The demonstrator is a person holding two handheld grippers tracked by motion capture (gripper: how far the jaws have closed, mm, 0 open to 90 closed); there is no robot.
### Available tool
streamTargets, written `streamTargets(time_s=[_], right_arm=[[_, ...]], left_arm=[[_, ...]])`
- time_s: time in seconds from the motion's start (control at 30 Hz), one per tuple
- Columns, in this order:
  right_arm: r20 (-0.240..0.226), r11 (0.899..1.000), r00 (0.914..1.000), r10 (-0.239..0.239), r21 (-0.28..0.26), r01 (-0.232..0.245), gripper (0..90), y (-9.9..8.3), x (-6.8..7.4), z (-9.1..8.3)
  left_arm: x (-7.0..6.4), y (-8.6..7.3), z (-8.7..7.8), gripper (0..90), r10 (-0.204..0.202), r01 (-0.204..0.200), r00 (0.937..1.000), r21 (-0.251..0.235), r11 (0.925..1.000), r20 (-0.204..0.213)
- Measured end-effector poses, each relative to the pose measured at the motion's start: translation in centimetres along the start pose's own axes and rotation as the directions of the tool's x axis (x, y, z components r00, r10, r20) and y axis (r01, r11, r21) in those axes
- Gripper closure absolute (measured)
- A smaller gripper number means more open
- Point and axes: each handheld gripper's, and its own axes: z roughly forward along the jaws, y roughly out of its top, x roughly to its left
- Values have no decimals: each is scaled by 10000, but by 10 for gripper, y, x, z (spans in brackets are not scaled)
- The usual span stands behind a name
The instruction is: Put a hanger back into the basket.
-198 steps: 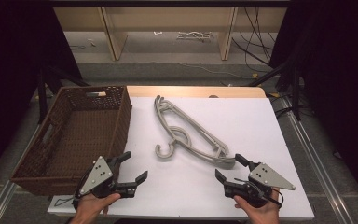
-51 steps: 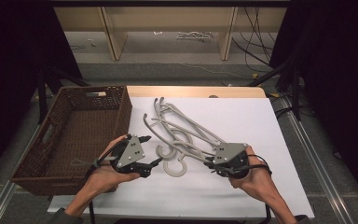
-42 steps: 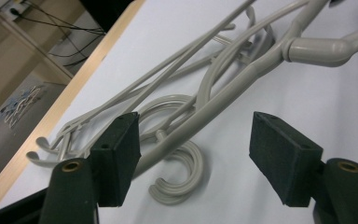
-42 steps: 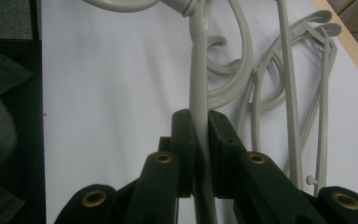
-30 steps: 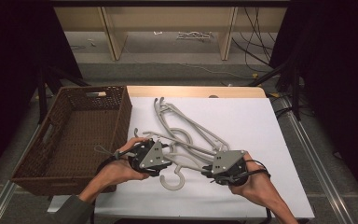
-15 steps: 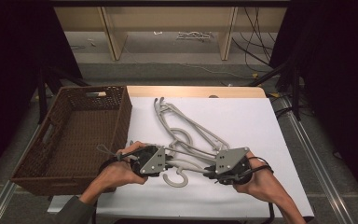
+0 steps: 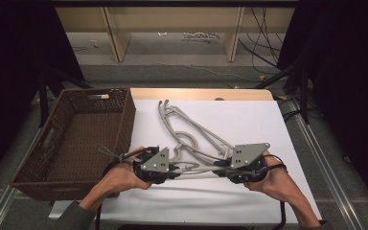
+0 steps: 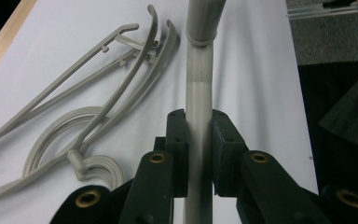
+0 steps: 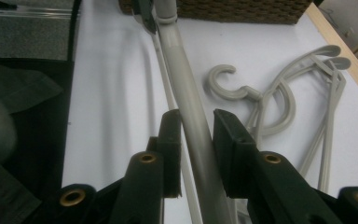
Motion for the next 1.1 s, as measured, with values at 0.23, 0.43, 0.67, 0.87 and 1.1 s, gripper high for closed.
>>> streamTargets(time_s=[0.23,0.43,0.67,0.87,1.1], right_arm=[[1737,9693,9566,2341,-1172,-2160,352,1,-7,-14],[2128,9387,9213,3254,-1897,-2878,282,-1,0,-19],[2173,9261,9114,3496,-2272,-3011,281,1,15,-20],[2107,9243,9117,3526,-2301,-3044,257,-4,20,-11],[1953,9095,9025,3838,-2490,-3329,245,-14,23,2]], left_arm=[[11,-6,-9,794,-1315,1322,9899,104,9912,-539],[20,-4,-29,793,-2441,2403,9647,-488,9695,-990],[37,9,-57,793,-3335,3180,9330,-1235,9400,-1354],[52,28,-87,793,-3749,3456,9153,-1909,9188,-1475],[64,32,-118,793,-3931,3503,8986,-2210,9102,-1950]])
